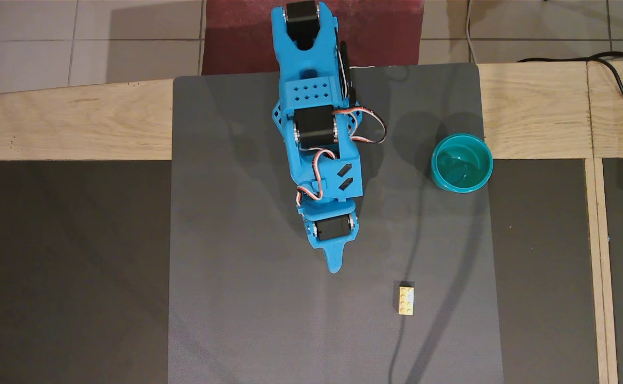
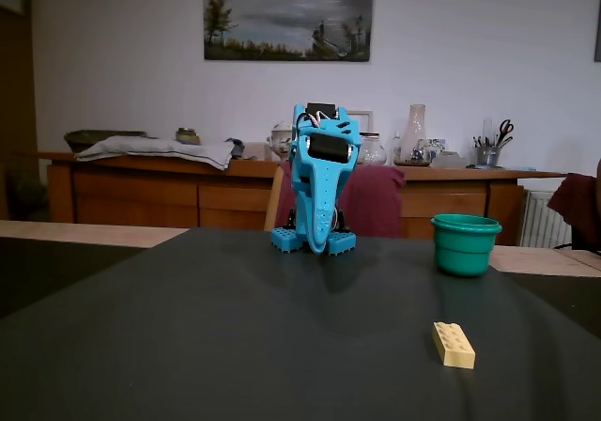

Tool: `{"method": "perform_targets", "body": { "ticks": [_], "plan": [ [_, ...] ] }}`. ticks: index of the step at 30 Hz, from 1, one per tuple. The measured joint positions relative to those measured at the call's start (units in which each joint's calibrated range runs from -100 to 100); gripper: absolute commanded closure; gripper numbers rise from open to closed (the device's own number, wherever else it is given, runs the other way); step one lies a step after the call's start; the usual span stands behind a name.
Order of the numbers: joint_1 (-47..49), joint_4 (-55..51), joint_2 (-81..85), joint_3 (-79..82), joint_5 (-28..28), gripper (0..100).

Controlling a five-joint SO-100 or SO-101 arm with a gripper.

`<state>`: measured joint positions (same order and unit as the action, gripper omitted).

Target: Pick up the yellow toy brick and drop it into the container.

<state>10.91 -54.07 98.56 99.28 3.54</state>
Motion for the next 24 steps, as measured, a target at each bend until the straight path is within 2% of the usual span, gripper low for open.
{"method": "perform_targets", "body": {
  "ticks": [19, 24],
  "plan": [
    [0.0, -0.7, 0.0, 0.0, 0.1, 99],
    [0.5, -5.9, 0.1, -2.1, 3.6, 99]
  ]
}}
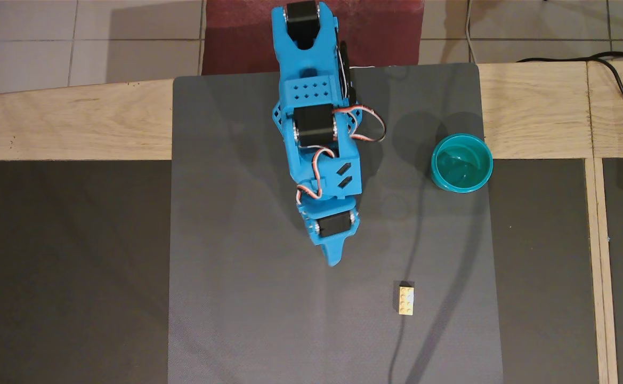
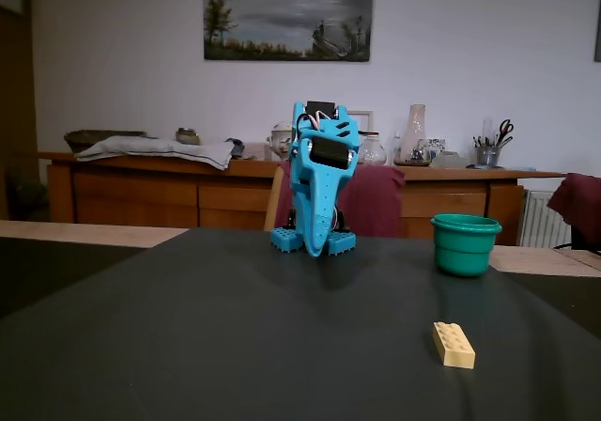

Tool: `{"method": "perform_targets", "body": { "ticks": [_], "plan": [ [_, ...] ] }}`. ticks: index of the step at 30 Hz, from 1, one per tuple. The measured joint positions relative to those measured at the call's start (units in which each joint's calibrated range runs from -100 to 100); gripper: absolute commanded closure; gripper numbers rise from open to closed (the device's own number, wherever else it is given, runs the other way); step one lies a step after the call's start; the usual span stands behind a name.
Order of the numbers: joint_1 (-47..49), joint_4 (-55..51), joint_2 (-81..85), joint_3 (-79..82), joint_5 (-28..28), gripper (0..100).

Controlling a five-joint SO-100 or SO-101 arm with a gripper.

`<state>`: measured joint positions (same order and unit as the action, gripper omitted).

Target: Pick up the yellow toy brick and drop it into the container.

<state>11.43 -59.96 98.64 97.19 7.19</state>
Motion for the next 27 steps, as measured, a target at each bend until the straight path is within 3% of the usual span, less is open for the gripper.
{"method": "perform_targets", "body": {
  "ticks": [13, 27],
  "plan": [
    [7.6, -7.0, -6.7, -14.6, 6.0, 99],
    [11.7, -7.0, -54.8, -50.5, 11.6, 99]
  ]
}}
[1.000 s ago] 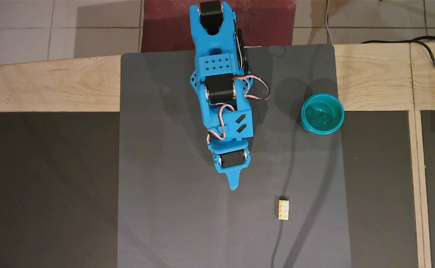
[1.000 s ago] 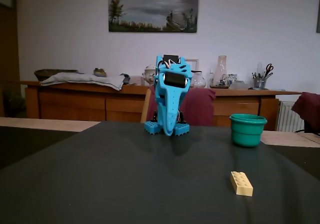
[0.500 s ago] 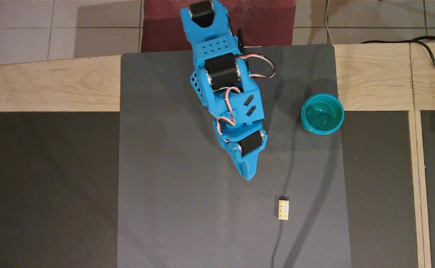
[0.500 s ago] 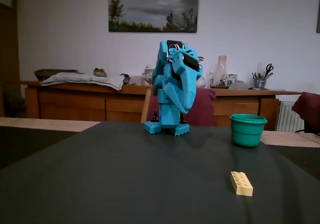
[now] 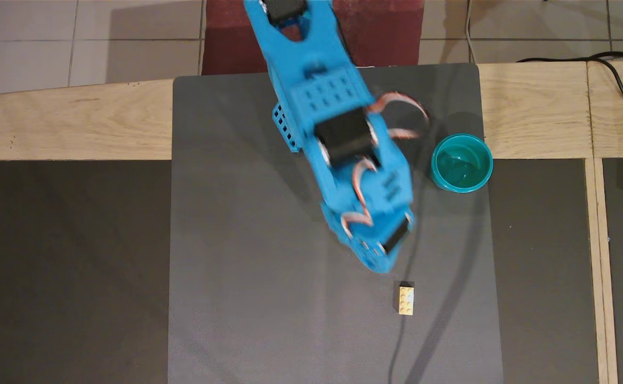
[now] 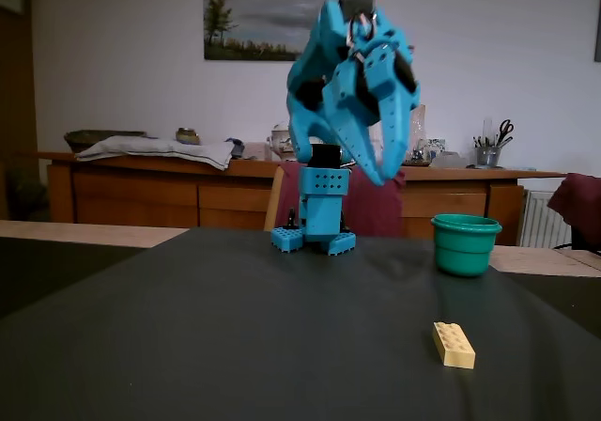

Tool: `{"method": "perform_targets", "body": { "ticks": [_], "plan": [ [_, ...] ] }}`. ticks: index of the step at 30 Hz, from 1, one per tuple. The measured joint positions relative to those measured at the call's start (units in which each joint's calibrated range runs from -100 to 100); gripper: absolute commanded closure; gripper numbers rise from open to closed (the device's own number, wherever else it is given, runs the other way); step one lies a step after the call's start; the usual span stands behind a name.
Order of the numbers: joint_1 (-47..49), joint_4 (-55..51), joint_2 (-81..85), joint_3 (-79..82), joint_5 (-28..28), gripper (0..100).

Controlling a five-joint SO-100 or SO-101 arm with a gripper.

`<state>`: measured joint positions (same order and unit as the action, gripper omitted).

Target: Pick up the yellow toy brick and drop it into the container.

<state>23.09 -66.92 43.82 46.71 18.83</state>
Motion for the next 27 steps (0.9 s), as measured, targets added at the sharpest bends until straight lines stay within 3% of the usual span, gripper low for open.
{"method": "perform_targets", "body": {
  "ticks": [12, 23, 27],
  "plan": [
    [-0.1, -0.2, -37.9, -23.0, 7.0, 100],
    [3.3, -0.2, -43.0, -25.3, 8.5, 98],
    [5.9, -0.2, -43.6, -25.3, 8.5, 83]
  ]
}}
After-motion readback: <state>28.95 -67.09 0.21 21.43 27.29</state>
